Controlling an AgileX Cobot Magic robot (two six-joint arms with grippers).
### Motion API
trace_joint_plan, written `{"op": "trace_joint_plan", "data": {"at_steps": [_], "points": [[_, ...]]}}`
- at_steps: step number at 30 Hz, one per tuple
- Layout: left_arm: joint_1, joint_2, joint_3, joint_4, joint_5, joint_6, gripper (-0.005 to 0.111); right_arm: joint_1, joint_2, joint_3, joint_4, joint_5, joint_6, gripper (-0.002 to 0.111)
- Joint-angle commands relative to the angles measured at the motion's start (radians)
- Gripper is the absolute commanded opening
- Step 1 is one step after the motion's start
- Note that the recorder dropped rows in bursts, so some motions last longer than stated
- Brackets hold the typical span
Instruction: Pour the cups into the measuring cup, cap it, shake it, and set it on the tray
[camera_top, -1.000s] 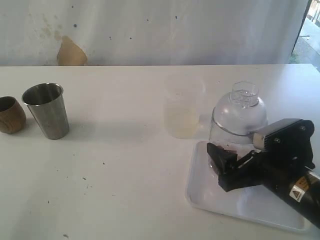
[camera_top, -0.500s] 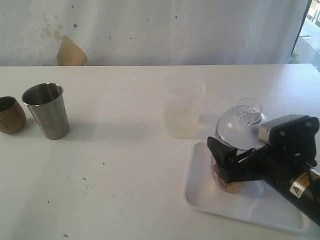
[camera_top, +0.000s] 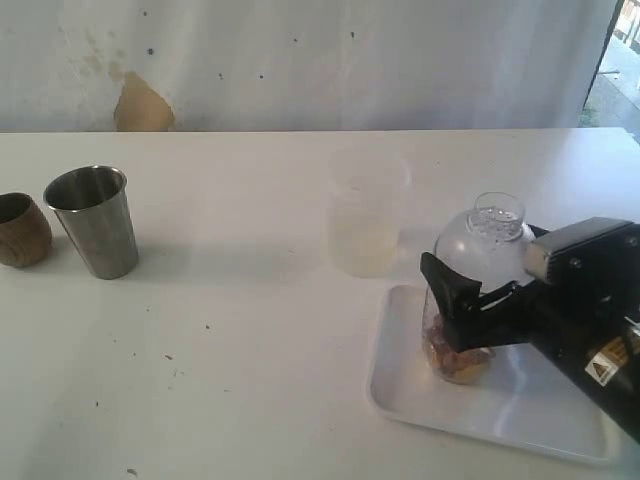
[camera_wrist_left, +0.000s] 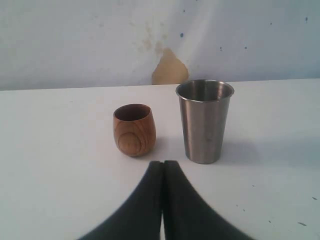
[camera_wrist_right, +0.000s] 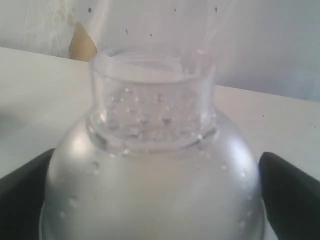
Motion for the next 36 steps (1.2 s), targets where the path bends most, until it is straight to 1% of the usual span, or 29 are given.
{"op": "trace_joint_plan", "data": {"at_steps": [1, 7, 12, 23, 28, 31, 36], "points": [[0.0, -0.005, 0.005, 0.0, -0.005, -0.002, 0.0, -0.002, -0.02, -0.001, 0.007, -0.025, 0.004, 0.095], [0.0, -0.005, 0.005, 0.0, -0.005, -0.002, 0.0, -0.002, -0.068, -0.001, 0.007, -0.025, 0.004, 0.095], [0.0, -0.005, 0.005, 0.0, -0.005, -0.002, 0.0, -0.002, -0.146, -0.001, 0.005, -0.025, 0.044, 0.095], [0.0, -0.005, 0.005, 0.0, -0.005, -0.002, 0.0, -0.002, -0.453, -0.001, 0.003, -0.025, 0.06, 0.095], [0.0, -0.005, 0.005, 0.0, -0.005, -0.002, 0.0, -0.002, -0.629, -0.008, -0.076, -0.016, 0.082, 0.095], [0.0, -0.005, 0.005, 0.0, -0.005, -0.002, 0.0, -0.002, -0.72, -0.047, -0.115, 0.153, 0.136, 0.095], [0.0, -0.005, 0.005, 0.0, -0.005, -0.002, 0.0, -0.002, -0.865, -0.129, -0.154, 0.507, 0.176, 0.094]]}}
